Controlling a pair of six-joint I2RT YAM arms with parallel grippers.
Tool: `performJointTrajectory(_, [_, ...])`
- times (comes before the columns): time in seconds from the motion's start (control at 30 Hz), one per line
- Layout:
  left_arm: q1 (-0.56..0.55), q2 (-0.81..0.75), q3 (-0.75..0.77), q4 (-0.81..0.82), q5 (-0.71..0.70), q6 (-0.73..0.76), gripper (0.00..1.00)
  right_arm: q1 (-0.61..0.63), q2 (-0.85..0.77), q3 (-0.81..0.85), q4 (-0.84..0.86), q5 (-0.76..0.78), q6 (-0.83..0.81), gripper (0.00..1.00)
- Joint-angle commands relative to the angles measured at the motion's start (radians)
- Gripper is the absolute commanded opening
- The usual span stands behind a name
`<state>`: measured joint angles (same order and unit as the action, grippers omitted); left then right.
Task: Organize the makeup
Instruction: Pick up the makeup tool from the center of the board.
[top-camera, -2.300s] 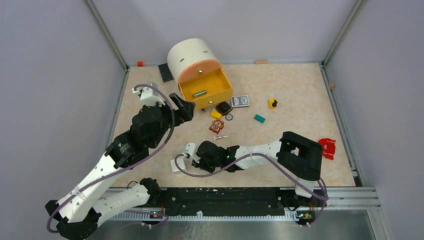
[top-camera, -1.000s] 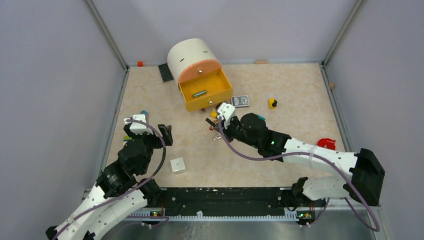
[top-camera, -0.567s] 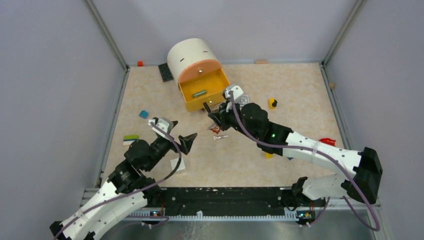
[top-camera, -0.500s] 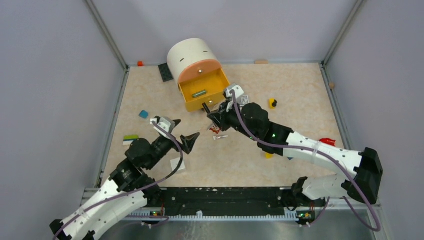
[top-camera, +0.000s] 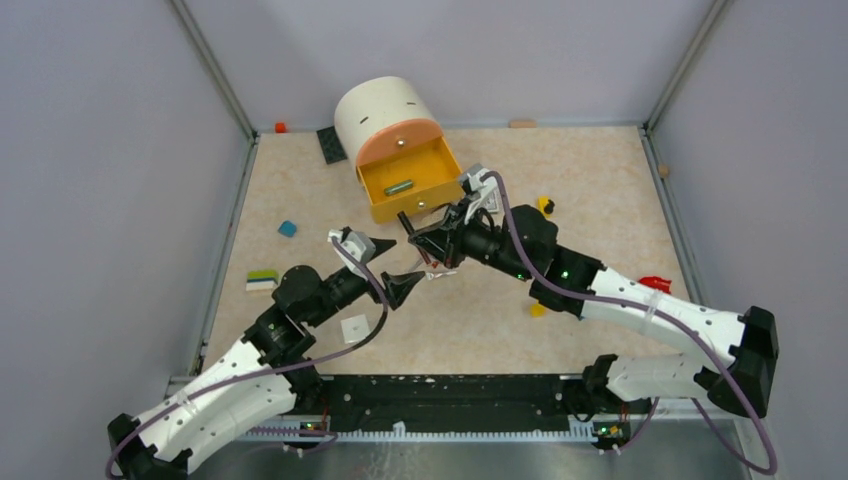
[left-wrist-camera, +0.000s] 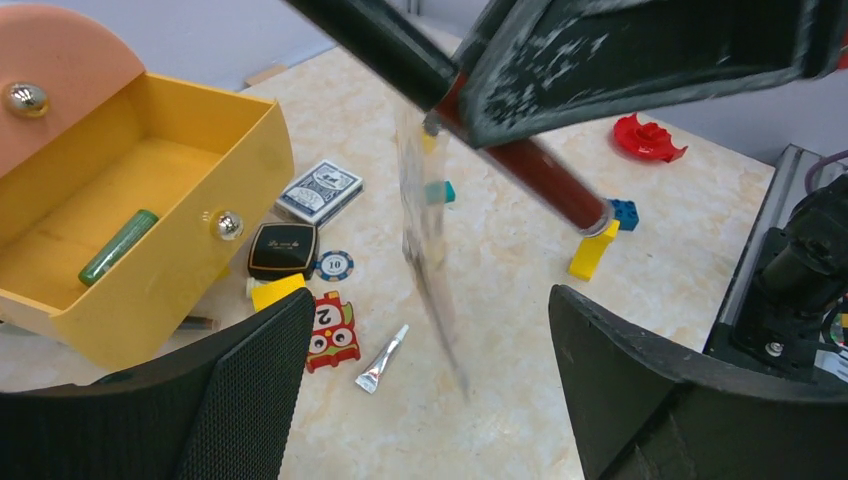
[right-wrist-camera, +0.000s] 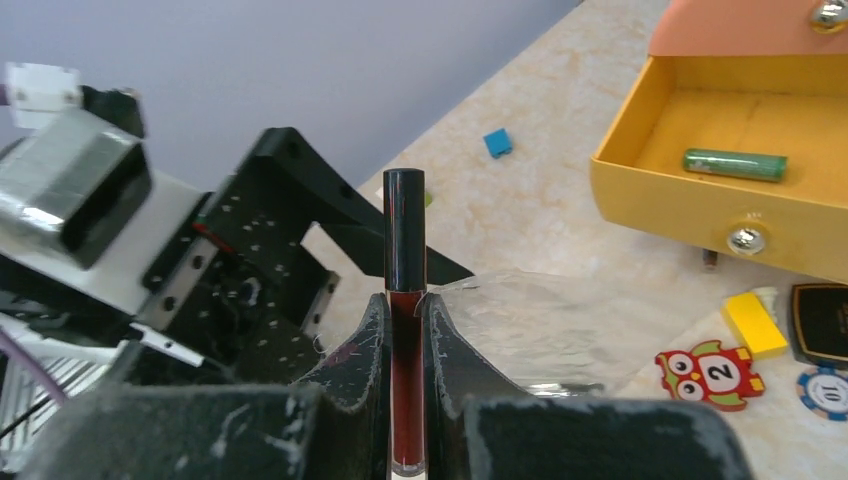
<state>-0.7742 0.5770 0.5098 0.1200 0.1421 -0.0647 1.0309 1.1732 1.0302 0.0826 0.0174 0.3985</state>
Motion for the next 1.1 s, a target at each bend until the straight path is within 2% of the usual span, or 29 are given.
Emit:
performJointTrajectory(0.0, [-0.004, 0.007, -0.001, 0.068, 0.005, -0.010, 0.88, -0.006, -0.055, 0.018, 0.063, -0.096, 0.055, 0.00])
performJointTrajectory(0.4, [-0.004, -0.002, 0.015, 0.079, -0.003, -0.024, 0.78, -0.008, -0.073, -0.042, 0.081, -0.140, 0.144, 0.00])
performJointTrajectory(0.53, [-0.004, -0.002, 0.026, 0.061, -0.009, -0.014, 0.63, -0.007, -0.086, -0.069, 0.083, -0.130, 0.158, 0.00])
performJointTrajectory(0.67, [-0.004, 0.028, 0.066, -0.005, 0.005, 0.008, 0.28, -0.007, -0.101, -0.091, 0.063, -0.095, 0.154, 0.00])
performJointTrajectory(0.77, [-0.004, 0.055, 0.104, -0.064, -0.006, 0.021, 0.12, -0.007, -0.111, -0.103, 0.048, -0.076, 0.147, 0.00])
performJointTrajectory(0.83, [-0.004, 0.065, 0.116, -0.086, -0.029, 0.021, 0.07, -0.007, -0.119, -0.118, 0.050, -0.079, 0.150, 0.00])
performJointTrajectory(0.97, [-0.004, 0.067, 0.125, -0.114, -0.101, 0.016, 0.03, -0.007, -0.138, -0.150, 0.052, -0.068, 0.157, 0.00])
performJointTrajectory(1.07, [-0.004, 0.070, 0.134, -0.159, -0.204, 0.016, 0.00, -0.007, -0.154, -0.183, 0.052, -0.040, 0.165, 0.00])
